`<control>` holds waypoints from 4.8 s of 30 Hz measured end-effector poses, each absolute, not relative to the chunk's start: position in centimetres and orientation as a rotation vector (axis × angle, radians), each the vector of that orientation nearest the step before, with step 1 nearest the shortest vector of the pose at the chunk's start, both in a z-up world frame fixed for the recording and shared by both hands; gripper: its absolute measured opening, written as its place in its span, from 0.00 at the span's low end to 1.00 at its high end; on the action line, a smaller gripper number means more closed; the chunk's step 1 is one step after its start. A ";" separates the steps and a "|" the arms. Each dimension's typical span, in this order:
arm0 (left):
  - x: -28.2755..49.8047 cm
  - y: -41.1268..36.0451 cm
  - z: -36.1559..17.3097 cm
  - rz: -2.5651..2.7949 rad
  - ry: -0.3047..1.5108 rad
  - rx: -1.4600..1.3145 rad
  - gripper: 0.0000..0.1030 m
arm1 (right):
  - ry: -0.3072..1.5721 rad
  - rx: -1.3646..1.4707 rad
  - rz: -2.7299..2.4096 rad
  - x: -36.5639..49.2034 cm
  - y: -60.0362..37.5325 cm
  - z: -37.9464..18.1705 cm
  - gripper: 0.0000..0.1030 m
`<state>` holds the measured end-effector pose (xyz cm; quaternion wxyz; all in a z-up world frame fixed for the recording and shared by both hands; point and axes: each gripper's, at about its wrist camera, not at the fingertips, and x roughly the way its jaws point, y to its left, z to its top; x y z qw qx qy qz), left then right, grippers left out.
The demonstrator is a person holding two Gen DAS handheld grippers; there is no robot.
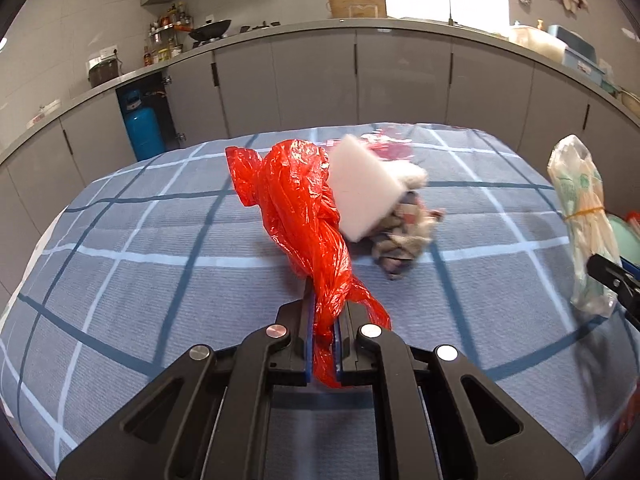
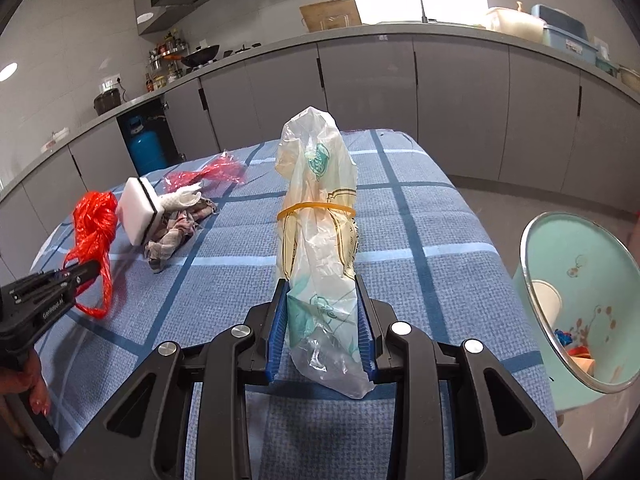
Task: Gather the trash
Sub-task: 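Carry both bags over the green bin and open both tools, then move both open tools back toward the sponge and rags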
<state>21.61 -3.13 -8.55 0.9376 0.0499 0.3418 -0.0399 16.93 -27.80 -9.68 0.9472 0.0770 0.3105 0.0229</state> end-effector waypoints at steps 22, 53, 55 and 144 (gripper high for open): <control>17.6 -14.7 -8.5 -0.318 0.677 0.171 0.07 | 0.576 0.286 -0.075 13.3 -35.4 -9.1 0.31; 14.9 -32.2 -8.0 -0.629 0.627 0.306 0.07 | 0.532 0.316 -0.377 8.2 -48.3 -8.2 0.31; 15.1 -33.6 -8.0 -0.646 0.634 0.312 0.07 | 0.531 0.348 -0.400 8.2 -49.4 -9.0 0.31; 25.1 -4.3 -7.3 0.017 0.646 0.018 0.94 | 0.556 0.078 -0.111 17.5 -28.5 -7.0 0.72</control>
